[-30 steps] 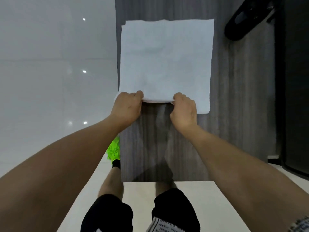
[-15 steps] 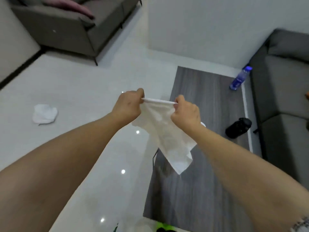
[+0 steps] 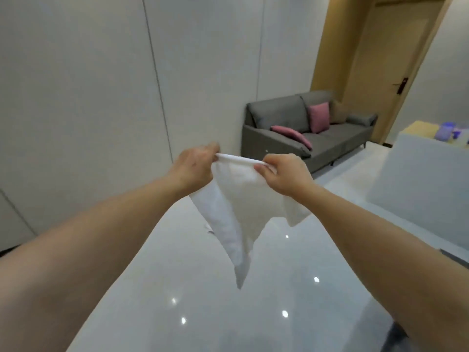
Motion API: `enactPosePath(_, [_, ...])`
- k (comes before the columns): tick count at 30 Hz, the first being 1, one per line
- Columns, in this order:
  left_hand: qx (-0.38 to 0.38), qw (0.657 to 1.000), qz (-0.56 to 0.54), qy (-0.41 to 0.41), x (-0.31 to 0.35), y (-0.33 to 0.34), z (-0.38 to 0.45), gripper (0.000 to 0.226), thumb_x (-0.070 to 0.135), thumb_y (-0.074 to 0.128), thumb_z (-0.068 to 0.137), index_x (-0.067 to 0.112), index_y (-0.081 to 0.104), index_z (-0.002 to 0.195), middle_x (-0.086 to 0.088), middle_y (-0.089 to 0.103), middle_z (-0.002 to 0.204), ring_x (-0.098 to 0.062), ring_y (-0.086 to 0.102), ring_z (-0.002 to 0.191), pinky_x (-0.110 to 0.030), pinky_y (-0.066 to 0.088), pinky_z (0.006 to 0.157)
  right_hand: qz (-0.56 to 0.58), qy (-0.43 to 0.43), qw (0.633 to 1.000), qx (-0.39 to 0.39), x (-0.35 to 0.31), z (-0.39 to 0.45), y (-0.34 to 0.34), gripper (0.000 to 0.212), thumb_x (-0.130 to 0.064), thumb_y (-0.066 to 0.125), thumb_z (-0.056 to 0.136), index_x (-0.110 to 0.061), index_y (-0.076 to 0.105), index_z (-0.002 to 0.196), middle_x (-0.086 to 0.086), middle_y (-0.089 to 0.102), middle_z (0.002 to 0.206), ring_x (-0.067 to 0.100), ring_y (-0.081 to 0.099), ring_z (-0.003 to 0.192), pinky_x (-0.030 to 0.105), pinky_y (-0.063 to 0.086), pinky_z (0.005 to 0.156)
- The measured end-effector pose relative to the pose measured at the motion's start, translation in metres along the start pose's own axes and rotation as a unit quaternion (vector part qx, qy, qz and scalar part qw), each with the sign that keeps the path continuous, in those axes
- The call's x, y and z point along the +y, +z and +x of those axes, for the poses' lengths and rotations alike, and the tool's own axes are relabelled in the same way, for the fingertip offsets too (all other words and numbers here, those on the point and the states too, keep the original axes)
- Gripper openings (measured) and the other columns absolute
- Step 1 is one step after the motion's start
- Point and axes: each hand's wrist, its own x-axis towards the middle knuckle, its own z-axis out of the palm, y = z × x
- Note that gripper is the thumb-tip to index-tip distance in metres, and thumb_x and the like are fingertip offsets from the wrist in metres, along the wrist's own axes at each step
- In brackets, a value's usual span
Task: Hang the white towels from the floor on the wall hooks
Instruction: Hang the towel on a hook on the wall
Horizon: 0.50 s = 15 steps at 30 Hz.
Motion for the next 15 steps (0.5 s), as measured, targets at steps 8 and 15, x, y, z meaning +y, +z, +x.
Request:
enactPosePath(8, [0.045, 0.972, 0.152, -0.172, -0.208, -0.157, -0.125, 0.011, 0.012, 0.047, 0.092, 0.02, 0.043, 0.099, -0.008, 0.065, 0.086, -0.031, 0.051, 0.067, -0.031, 0.03, 0.058, 0.079, -0.216, 0.972, -0.04, -0.244, 0.122, 0.101, 0.039, -0.05, 0.051, 0.094, -0.016, 0.053, 0.076, -0.007, 0.051, 0.059, 0.022, 0.048, 0.063, 0.028, 0.031, 0.051])
enactPosePath(15, [0.051, 0.913, 0.269, -0.302, -0.32, -0.257, -0.247, 0.011, 0.011, 0.046, 0.095, 0.019, 0.038, 0.093, -0.004, 0.063, 0.081, -0.03, 0.043, 0.063, -0.033, 0.031, 0.056, 0.127, -0.408, 0.902, -0.068, -0.456, 0.171, 0.185, 0.04, -0.05, 0.046, 0.096, -0.019, 0.047, 0.071, -0.004, 0.05, 0.061, 0.03, 0.056, 0.068, 0.032, 0.033, 0.056])
